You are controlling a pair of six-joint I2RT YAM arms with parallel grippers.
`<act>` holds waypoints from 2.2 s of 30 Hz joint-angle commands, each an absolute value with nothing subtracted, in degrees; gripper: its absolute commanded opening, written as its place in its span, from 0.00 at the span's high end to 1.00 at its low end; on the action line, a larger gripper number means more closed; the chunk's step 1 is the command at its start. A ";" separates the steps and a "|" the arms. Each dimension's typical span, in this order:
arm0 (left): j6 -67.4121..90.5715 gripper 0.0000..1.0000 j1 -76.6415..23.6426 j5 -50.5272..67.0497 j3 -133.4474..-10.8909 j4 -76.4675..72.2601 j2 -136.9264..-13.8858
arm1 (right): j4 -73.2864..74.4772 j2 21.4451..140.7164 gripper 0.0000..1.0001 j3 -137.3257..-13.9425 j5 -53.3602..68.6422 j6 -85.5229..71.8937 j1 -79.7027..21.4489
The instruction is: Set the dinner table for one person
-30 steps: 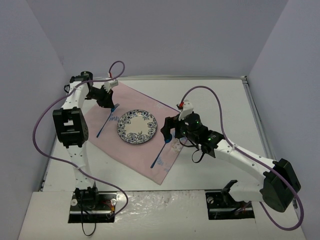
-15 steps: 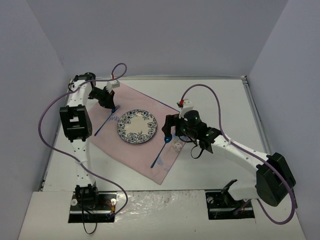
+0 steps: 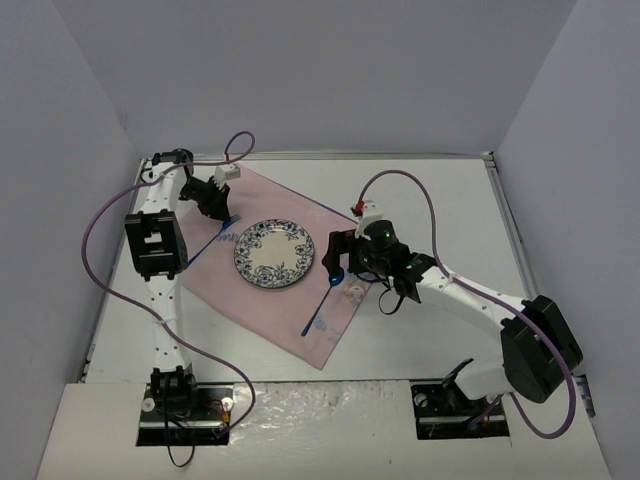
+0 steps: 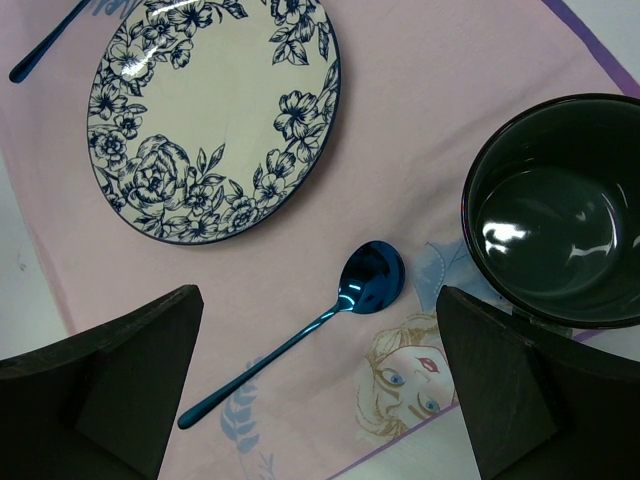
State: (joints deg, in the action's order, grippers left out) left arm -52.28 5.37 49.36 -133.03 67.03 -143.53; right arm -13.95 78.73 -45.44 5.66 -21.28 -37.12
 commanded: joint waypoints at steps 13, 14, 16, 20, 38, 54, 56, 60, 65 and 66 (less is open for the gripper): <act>-49.99 1.00 6.24 50.37 -135.18 60.00 -141.57 | -19.05 80.55 0.00 -48.41 8.02 -22.15 -36.14; -49.77 1.00 6.24 50.55 -135.23 59.67 -141.59 | -19.12 80.65 0.00 -48.38 8.08 -22.25 -36.12; -49.24 1.00 6.24 50.57 -135.21 59.21 -141.59 | -19.30 80.73 0.00 -48.29 8.17 -22.46 -36.17; -48.77 0.98 6.36 50.47 -135.06 58.17 -141.74 | -19.63 81.01 0.00 -48.05 8.41 -22.53 -36.12; -39.29 0.69 6.94 44.22 -122.68 38.68 -133.11 | -20.87 81.15 0.00 -47.51 9.91 -23.55 -36.12; -20.82 0.59 6.25 34.27 -100.75 14.73 -113.91 | -21.53 75.98 0.00 -45.36 9.44 -23.40 -36.12; -18.25 0.50 5.50 30.87 -96.70 13.15 -108.08 | -20.80 74.25 0.00 -45.09 8.02 -22.36 -35.98; -15.29 0.34 3.52 24.10 -90.09 12.71 -100.47 | -18.46 69.81 0.00 -45.01 4.57 -19.14 -35.53; -6.69 0.23 0.79 13.53 -83.29 17.32 -89.51 | -14.13 62.59 0.00 -45.04 -3.10 -15.23 -34.80; -4.77 0.21 0.62 12.00 -81.75 17.91 -86.80 | -13.09 61.04 0.00 -45.10 -4.76 -14.36 -34.69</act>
